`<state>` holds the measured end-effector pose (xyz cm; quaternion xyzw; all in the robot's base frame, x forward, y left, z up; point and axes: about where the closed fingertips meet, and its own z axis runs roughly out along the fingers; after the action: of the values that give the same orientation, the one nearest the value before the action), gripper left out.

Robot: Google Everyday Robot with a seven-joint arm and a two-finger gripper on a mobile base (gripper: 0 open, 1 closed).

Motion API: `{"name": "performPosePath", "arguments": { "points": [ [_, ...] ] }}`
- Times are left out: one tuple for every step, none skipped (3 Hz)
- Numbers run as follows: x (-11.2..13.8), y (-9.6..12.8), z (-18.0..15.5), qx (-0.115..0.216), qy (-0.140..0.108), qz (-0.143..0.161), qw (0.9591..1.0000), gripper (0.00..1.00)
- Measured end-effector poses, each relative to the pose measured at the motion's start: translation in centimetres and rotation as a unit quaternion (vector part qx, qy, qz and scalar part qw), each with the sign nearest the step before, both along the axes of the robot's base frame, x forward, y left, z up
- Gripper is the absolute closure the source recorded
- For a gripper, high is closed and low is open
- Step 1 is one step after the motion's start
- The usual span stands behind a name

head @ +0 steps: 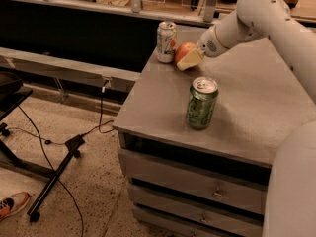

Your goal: Move apple near 7up can

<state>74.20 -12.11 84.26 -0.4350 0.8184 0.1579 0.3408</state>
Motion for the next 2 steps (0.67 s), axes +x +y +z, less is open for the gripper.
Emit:
{"name": "performPosePath", "arguments": {
  "points": [
    [0.02,0.18,-0.19,0.0,0.001,0.001,1.0,0.0],
    [-0.15,0.27,-0.26,0.005,0.003,0.008,0.9999,0.0]
  ]
}}
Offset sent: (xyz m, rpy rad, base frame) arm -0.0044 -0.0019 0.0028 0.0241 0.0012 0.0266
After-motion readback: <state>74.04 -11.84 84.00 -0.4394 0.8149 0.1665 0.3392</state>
